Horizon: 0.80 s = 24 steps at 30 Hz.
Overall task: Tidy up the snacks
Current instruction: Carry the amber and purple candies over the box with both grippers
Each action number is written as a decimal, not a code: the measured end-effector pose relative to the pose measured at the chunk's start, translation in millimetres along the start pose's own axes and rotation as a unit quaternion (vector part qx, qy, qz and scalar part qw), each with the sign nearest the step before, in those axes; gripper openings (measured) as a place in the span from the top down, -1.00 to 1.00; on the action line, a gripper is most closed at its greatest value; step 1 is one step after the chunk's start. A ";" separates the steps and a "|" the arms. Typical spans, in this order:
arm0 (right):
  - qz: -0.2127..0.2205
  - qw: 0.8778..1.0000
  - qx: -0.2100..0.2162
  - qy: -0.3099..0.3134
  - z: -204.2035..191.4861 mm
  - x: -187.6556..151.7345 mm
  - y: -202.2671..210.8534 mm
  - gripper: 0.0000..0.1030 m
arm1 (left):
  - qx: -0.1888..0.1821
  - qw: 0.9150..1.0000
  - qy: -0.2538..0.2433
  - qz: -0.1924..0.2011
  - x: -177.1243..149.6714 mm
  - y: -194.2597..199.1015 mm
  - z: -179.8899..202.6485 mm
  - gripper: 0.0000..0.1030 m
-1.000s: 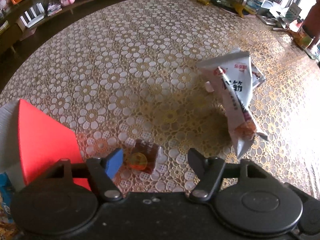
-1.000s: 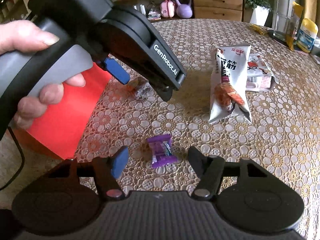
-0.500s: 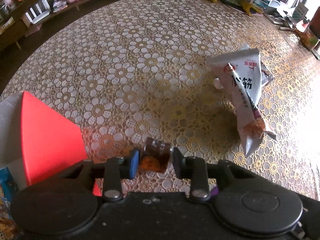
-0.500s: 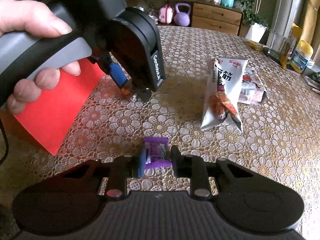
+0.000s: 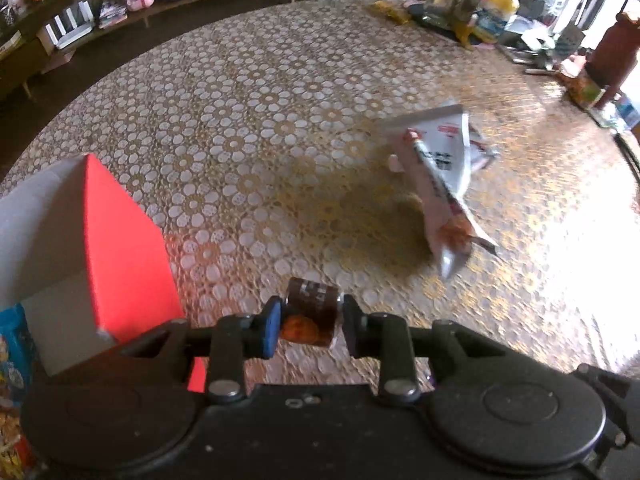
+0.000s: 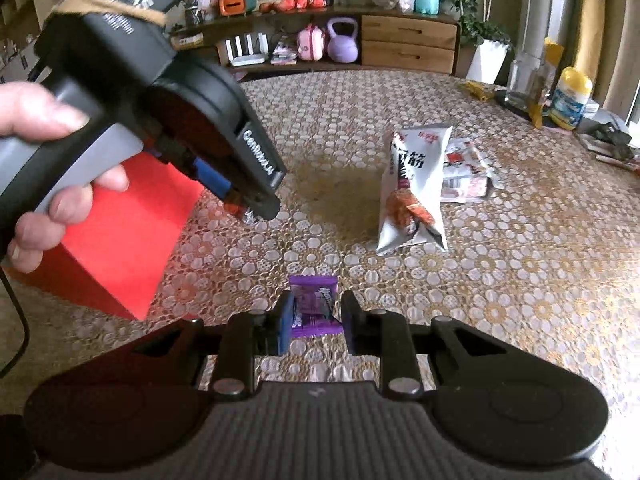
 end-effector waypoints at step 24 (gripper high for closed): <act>0.048 0.999 0.001 0.012 -48.7 -25.9 112.6 0.52 | -0.027 0.997 -0.022 0.070 -97.9 108.6 -8.8 0.45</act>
Point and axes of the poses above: each gripper's, at about its wrist camera, not at the fingertips, and y roughly against the way its jaws point, z to its right, x to its top, the point moved 3 cm from there along -y, roughly the way its jaws point, and after that the axes turned 15 degrees about -z, right-handed, at the moved point
